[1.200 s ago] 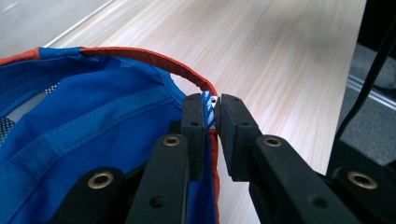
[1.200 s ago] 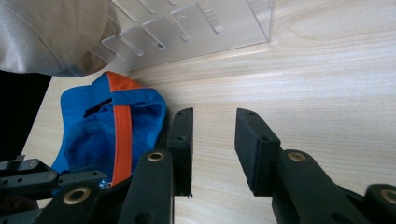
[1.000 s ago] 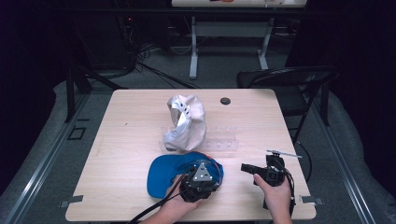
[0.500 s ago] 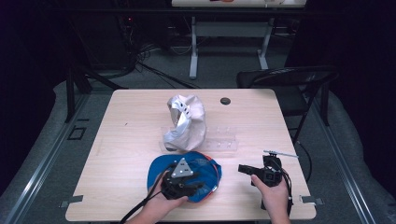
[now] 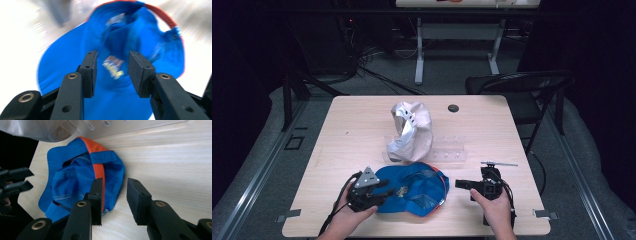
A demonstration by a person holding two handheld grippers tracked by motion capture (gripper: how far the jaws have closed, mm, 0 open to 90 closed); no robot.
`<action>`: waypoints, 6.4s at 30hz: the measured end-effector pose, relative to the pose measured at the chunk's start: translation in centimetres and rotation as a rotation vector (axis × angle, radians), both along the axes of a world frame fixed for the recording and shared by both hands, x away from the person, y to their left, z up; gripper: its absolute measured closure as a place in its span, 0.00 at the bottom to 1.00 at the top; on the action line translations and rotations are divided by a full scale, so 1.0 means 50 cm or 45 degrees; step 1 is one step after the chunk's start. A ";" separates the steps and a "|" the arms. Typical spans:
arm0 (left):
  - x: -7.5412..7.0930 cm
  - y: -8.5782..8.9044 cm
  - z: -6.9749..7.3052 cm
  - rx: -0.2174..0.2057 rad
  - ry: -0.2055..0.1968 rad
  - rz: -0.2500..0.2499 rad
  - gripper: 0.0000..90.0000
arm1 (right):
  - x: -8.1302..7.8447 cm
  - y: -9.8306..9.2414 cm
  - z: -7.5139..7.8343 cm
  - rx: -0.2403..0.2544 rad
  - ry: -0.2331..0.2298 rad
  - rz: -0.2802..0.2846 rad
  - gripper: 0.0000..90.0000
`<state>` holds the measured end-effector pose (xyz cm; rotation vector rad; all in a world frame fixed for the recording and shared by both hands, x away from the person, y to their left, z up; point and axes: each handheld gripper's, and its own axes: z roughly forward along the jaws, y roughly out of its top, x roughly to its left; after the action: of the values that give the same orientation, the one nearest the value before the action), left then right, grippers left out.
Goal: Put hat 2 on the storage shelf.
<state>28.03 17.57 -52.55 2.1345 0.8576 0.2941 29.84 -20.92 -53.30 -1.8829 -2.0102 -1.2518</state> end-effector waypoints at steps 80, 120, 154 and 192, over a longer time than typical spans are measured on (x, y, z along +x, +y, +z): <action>0.018 0.046 -0.064 0.008 0.031 0.078 0.65 | 0.065 -0.002 0.090 0.060 0.284 0.166 0.86; 0.016 0.033 -0.064 -0.044 0.050 0.076 0.61 | 0.103 -0.038 0.274 0.229 0.362 0.192 0.86; -0.007 -0.051 -0.025 -0.042 -0.052 -0.077 0.53 | 0.147 -0.063 0.457 0.307 0.219 0.071 0.86; 0.048 0.089 -0.052 -0.095 0.006 0.163 0.51 | 0.279 -0.067 0.521 0.284 0.169 -0.087 0.86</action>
<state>30.42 22.02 -55.16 2.0163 0.9947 0.3174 43.77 -24.25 -27.27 -1.8872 -1.6781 -1.2709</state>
